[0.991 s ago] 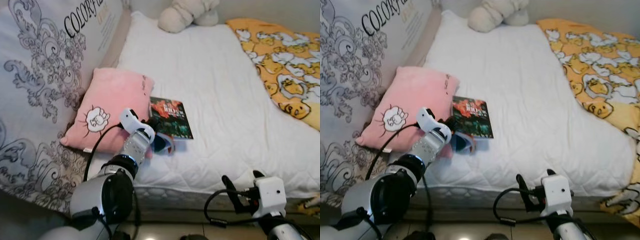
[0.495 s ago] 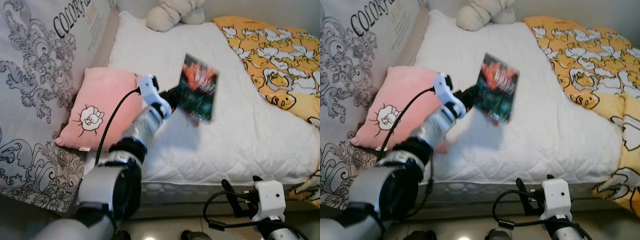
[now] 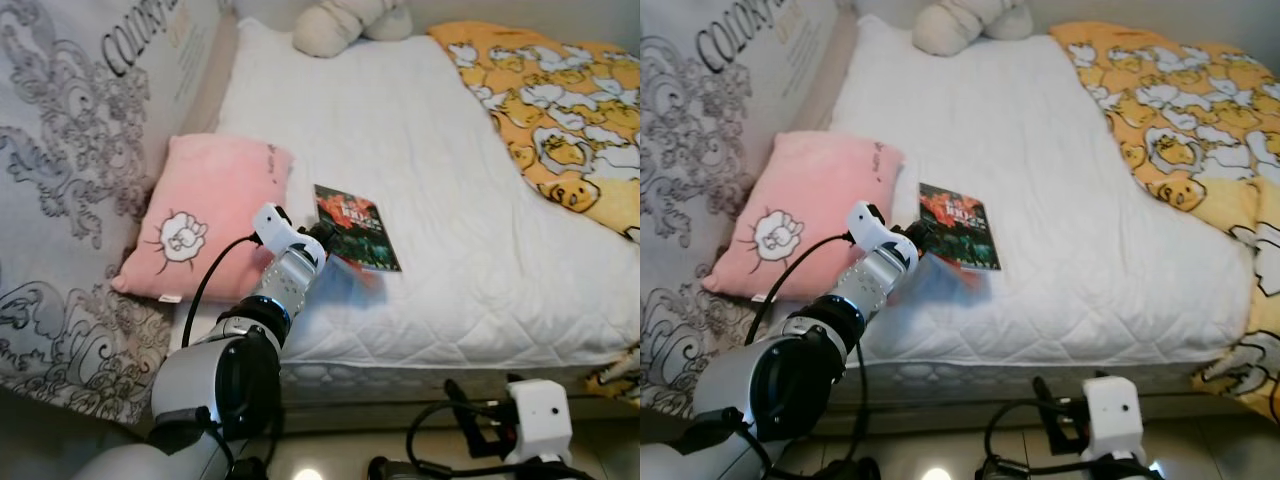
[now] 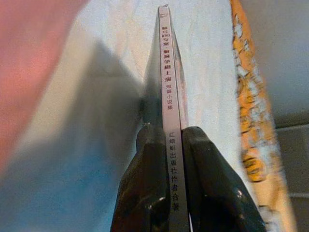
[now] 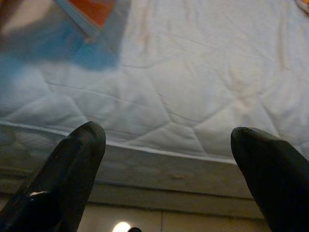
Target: Clean up the room
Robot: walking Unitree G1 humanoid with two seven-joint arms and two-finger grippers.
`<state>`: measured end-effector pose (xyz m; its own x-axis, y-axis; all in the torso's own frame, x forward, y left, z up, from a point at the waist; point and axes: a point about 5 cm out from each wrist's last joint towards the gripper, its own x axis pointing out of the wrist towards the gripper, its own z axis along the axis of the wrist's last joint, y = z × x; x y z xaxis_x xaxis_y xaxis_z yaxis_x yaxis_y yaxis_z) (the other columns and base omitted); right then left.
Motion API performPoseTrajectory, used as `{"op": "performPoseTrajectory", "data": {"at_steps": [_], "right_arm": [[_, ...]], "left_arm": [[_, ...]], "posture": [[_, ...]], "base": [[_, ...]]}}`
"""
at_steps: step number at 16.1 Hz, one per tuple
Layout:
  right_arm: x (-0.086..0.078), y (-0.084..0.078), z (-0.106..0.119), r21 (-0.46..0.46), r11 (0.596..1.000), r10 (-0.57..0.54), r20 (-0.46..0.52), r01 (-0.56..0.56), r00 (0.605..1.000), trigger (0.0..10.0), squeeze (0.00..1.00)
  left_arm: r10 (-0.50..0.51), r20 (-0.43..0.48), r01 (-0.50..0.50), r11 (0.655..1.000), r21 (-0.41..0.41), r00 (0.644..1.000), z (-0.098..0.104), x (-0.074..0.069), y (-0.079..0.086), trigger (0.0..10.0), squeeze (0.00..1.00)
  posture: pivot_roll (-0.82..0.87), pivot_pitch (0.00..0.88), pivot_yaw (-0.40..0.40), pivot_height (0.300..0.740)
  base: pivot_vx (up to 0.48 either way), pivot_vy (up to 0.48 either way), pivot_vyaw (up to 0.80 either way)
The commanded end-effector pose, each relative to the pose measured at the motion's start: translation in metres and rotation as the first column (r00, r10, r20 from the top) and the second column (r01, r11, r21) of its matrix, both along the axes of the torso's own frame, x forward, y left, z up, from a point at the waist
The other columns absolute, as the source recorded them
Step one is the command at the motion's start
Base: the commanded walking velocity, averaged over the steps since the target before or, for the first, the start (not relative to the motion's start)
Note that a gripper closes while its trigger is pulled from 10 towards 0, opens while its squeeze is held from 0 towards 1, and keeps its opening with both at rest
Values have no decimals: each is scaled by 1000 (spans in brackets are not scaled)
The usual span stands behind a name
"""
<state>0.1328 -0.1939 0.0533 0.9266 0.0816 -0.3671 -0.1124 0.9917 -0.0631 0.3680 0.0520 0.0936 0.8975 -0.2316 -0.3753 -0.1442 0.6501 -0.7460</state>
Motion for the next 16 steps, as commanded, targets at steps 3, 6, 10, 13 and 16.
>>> {"op": "performPoseTrajectory", "data": {"at_steps": [3,6,10,13,16], "right_arm": [[18,7,24,97,995,-11,162,-4,987,10000,0],[32,8,23,99,995,-2,183,-16,983,10000,0],[32,8,23,99,995,-2,183,-16,983,10000,0],[32,8,23,99,995,-2,183,-16,983,10000,0],[32,8,23,99,995,-2,183,-16,983,10000,0]], "left_arm": [[-203,79,188,969,161,976,8,-20,-68,10000,0],[-234,131,172,913,369,963,12,-11,-51,10000,0],[-234,131,172,913,369,963,12,-11,-51,10000,0],[-234,131,172,913,369,963,12,-11,-51,10000,0],[-234,131,172,913,369,963,12,-11,-51,10000,0]], "posture": [[-283,50,4,740],[-253,54,4,740],[-253,54,4,740],[-253,54,4,740],[-253,54,4,740]], "base": [[0,0,0],[0,0,0],[0,0,0],[0,0,0],[0,0,0]]}}
